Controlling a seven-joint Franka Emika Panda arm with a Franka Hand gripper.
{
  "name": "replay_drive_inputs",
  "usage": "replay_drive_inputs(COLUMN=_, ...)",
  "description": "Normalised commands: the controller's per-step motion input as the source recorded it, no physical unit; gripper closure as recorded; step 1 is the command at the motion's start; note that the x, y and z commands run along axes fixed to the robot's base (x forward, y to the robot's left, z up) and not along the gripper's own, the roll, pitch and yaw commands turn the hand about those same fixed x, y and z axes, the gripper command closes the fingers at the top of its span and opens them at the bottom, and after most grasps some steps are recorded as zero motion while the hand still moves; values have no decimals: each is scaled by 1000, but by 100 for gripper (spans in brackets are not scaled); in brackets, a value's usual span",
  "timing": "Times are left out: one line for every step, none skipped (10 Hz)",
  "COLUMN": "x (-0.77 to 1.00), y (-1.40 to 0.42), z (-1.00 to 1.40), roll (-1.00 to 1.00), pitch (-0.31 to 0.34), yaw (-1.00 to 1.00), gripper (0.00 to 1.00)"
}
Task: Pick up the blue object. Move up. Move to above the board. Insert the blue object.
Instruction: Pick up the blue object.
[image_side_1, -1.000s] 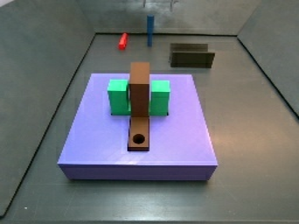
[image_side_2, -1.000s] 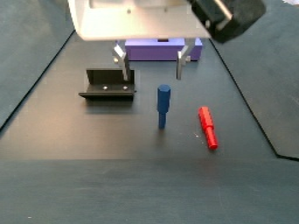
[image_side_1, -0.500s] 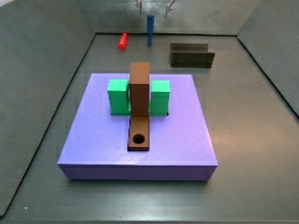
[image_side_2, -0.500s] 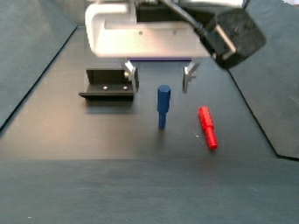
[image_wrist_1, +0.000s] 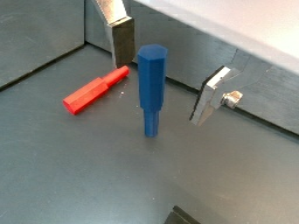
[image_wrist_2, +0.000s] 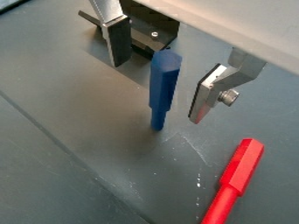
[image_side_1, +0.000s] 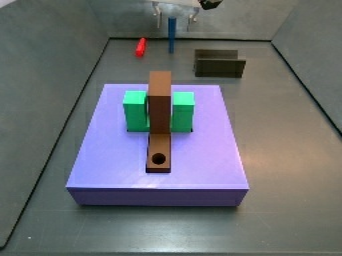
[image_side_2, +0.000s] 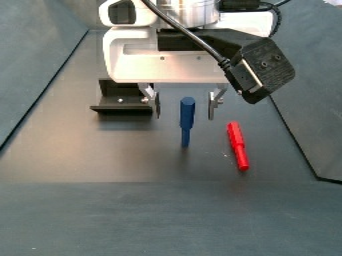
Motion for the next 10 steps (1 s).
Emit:
replay_drive_inputs(x=0, y=0, z=0, roll=0, pitch=0, yaw=0, gripper=0)
replay_drive_inputs(x=0, y=0, z=0, roll=0, pitch=0, yaw=0, gripper=100)
replay_drive_inputs(x=0, y=0, z=0, roll=0, pitch=0, yaw=0, gripper=100)
replay_drive_inputs(x=0, y=0, z=0, roll=0, pitch=0, yaw=0, gripper=100)
replay_drive_inputs(x=0, y=0, z=0, roll=0, pitch=0, yaw=0, gripper=100)
replay_drive_inputs(x=0, y=0, z=0, roll=0, pitch=0, yaw=0, gripper=100)
replay_drive_inputs(x=0, y=0, z=0, roll=0, pitch=0, yaw=0, gripper=100)
replay_drive_inputs(x=0, y=0, z=0, roll=0, pitch=0, yaw=0, gripper=100)
replay_drive_inputs(x=0, y=0, z=0, roll=0, pitch=0, yaw=0, gripper=100)
replay_drive_inputs(x=0, y=0, z=0, roll=0, pitch=0, yaw=0, gripper=100)
